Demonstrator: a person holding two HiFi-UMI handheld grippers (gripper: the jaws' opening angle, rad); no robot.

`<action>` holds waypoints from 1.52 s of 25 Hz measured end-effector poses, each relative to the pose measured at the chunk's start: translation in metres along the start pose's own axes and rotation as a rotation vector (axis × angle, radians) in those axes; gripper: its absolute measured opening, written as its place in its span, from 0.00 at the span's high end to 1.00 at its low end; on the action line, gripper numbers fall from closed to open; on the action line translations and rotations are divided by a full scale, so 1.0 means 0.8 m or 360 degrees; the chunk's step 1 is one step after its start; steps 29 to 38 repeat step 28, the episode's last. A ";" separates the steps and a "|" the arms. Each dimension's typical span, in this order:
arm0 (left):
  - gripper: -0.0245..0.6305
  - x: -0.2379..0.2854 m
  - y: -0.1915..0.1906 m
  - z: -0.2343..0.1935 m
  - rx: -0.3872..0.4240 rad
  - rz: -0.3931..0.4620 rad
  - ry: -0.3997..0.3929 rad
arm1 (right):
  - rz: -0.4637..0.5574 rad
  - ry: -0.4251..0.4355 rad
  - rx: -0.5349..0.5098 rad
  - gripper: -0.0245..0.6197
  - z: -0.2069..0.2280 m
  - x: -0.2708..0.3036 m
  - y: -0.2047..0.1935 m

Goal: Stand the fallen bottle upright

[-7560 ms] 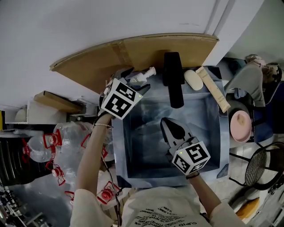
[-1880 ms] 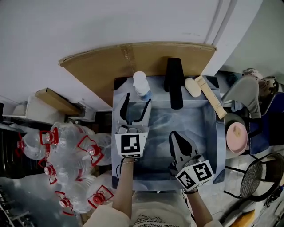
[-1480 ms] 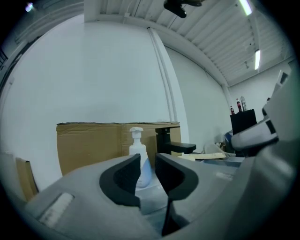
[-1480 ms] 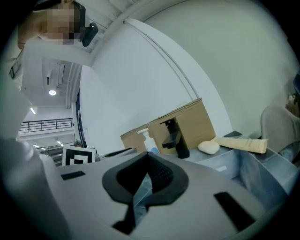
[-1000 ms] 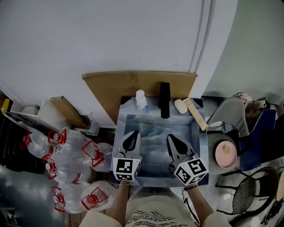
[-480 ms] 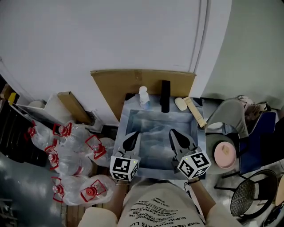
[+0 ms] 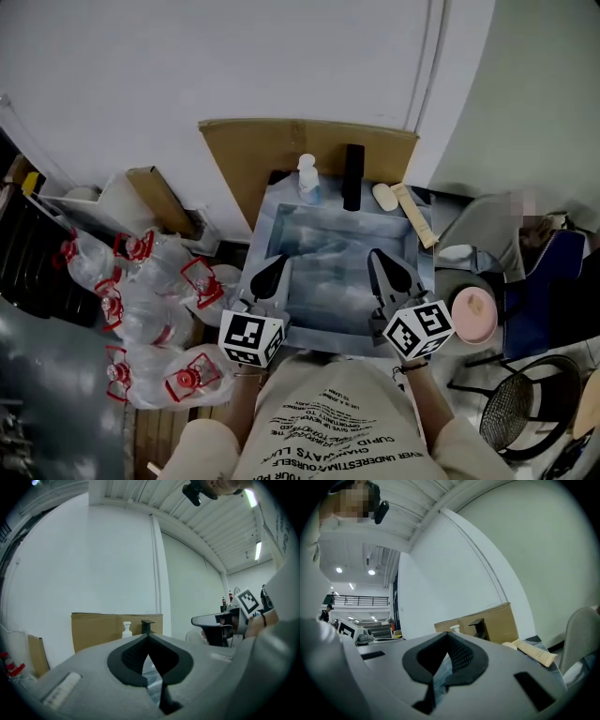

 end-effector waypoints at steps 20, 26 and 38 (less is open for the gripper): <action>0.92 -0.022 -0.007 -0.003 -0.0006 -0.0009 0.0119 | 0.0007 -0.0077 -0.0004 0.96 0.021 -0.022 -0.006; 0.92 -0.027 -0.007 -0.002 -0.0001 -0.0015 0.0136 | 0.0000 -0.0093 0.0001 0.96 0.024 -0.027 -0.008; 0.92 -0.028 -0.008 0.000 0.0000 -0.0020 0.0138 | -0.0001 -0.0095 0.0003 0.96 0.025 -0.028 -0.008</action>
Point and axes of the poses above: the fingertips, and each gripper's own axes: x forward along the fingers, z to its right, y out of its top, the point moved 5 cm from there along -x, backward along the fingers
